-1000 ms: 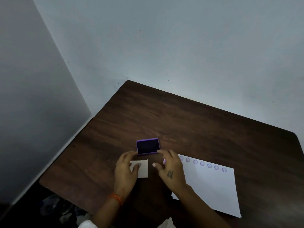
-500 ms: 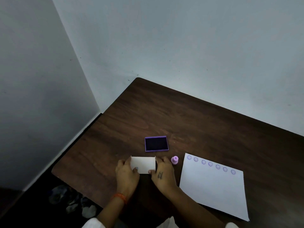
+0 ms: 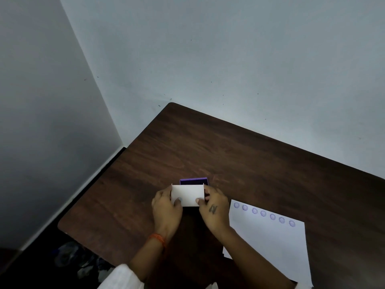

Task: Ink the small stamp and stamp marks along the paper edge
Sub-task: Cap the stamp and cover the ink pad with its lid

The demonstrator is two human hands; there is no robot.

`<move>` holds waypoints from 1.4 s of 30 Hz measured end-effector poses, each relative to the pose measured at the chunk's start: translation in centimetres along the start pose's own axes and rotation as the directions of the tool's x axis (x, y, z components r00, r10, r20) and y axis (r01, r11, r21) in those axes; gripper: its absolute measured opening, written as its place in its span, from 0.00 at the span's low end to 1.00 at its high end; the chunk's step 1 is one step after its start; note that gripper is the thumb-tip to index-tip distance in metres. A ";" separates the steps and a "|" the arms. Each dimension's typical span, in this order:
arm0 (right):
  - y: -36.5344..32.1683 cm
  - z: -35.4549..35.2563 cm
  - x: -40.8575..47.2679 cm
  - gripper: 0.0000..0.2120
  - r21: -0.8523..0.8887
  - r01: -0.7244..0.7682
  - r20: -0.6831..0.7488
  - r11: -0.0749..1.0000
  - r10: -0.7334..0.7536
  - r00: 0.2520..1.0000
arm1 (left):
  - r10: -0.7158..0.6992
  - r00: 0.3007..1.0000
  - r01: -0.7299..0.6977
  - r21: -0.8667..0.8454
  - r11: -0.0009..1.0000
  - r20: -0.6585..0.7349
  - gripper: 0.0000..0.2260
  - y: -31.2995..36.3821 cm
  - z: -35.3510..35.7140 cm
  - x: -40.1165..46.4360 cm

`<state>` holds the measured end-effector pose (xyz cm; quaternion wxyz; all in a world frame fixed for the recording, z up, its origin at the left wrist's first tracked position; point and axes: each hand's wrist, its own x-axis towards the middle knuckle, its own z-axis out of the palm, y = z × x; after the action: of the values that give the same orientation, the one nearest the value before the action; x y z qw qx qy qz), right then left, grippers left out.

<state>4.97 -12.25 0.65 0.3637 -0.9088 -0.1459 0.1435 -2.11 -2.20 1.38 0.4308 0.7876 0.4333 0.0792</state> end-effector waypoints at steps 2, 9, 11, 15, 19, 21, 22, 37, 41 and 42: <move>-0.1 -0.4 0.9 0.19 -0.002 0.002 -0.032 1.000 -0.002 0.999 | 0.014 1.000 -0.014 -0.004 1.000 0.000 0.22 0.8 0.4 0.6; 0.4 -0.4 2.7 0.20 -0.065 -0.062 -0.049 0.996 0.059 0.997 | -0.039 0.999 0.040 -0.016 0.999 0.033 0.19 1.4 2.2 1.6; 0.6 -0.1 2.8 0.20 -0.074 -0.096 -0.034 0.993 0.094 0.995 | -0.075 0.997 0.076 -0.023 0.997 0.030 0.19 1.3 2.6 1.5; 1.1 0.3 3.0 0.19 -0.105 -0.117 -0.027 0.988 0.114 0.993 | -0.103 0.994 0.104 -0.016 0.994 0.038 0.19 1.1 3.1 1.6; 1.2 0.5 3.0 0.19 -0.123 -0.116 -0.026 0.986 0.114 0.993 | -0.120 0.991 0.121 -0.005 0.993 0.052 0.18 0.8 3.3 2.0; 1.1 0.6 3.1 0.19 -0.123 -0.118 -0.031 0.985 0.115 0.993 | -0.123 0.991 0.124 -0.008 0.992 0.051 0.18 0.8 3.3 2.0; 1.1 0.6 3.1 0.20 -0.127 -0.118 -0.031 0.985 0.115 0.993 | -0.119 0.992 0.119 -0.009 0.993 0.050 0.18 0.8 3.3 2.0; 1.3 0.3 4.2 0.19 -0.128 -0.150 0.032 0.980 0.155 0.987 | -0.067 0.998 0.067 -0.005 0.998 0.009 0.12 0.5 2.8 3.2; 1.4 0.3 4.3 0.19 -0.114 -0.159 0.031 0.981 0.164 0.986 | -0.064 0.998 0.064 -0.008 0.998 0.012 0.12 0.4 2.8 3.3; 1.4 0.3 4.2 0.19 -0.106 -0.160 0.021 0.982 0.163 0.986 | -0.061 0.998 0.061 -0.011 0.998 0.008 0.13 0.4 2.9 3.2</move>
<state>8.95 -11.48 -1.19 0.3011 -0.9330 -0.0845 0.1782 1.57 -1.64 -0.91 0.4393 0.7717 0.4551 0.0655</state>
